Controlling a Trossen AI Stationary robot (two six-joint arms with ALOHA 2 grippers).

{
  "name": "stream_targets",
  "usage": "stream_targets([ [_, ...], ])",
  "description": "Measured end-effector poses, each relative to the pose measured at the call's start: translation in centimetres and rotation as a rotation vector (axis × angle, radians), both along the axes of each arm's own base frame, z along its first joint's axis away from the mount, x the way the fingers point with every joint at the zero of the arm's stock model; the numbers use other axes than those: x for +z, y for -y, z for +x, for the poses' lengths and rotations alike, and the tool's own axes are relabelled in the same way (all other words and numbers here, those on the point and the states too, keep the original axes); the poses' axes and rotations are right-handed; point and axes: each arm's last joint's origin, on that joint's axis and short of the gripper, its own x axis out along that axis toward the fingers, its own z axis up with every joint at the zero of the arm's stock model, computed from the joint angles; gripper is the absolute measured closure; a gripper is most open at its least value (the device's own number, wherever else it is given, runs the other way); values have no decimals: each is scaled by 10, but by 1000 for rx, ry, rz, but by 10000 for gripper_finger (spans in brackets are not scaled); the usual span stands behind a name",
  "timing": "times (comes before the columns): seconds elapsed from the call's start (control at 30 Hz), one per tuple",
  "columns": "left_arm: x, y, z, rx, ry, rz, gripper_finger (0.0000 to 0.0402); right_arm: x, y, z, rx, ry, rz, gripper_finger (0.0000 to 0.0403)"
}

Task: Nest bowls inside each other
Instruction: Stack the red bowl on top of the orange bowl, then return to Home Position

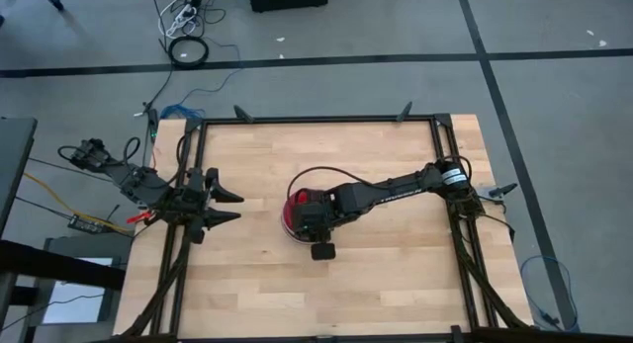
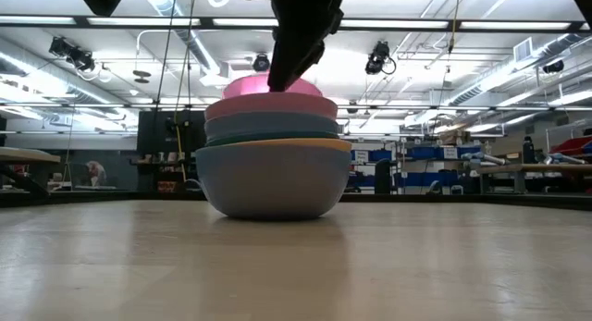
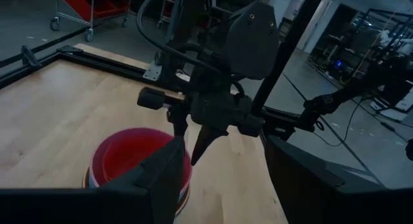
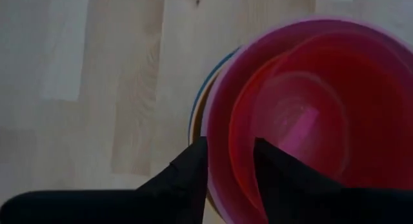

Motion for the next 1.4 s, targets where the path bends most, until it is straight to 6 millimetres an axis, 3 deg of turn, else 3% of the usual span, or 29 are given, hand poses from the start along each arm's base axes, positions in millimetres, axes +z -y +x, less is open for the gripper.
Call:
stream_targets([
  [0.13,0,0,0,0,-1,0,178,6,-2,-1,-6,5,-32,292],
  [0.47,-1,-1,0,13,-5,9,178,57,1,-4,-27,92,-101,280],
  [0.6,11,-7,-10,60,32,29,178,86,3,-14,-50,145,-156,270],
  [0.7,26,-15,-21,67,79,47,178,120,0,-28,-48,269,-179,265],
  [0.93,52,-36,-58,77,125,74,178,199,1,-101,-125,518,-238,260],
  [1.1,53,-48,-79,88,138,72,178,231,2,-165,-196,640,-274,258],
  [1.23,52,-55,-89,89,165,78,178,230,8,-214,-271,685,-293,258],
  [1.4,52,-58,-95,90,183,89,178,195,20,-268,-385,720,-288,256],
])
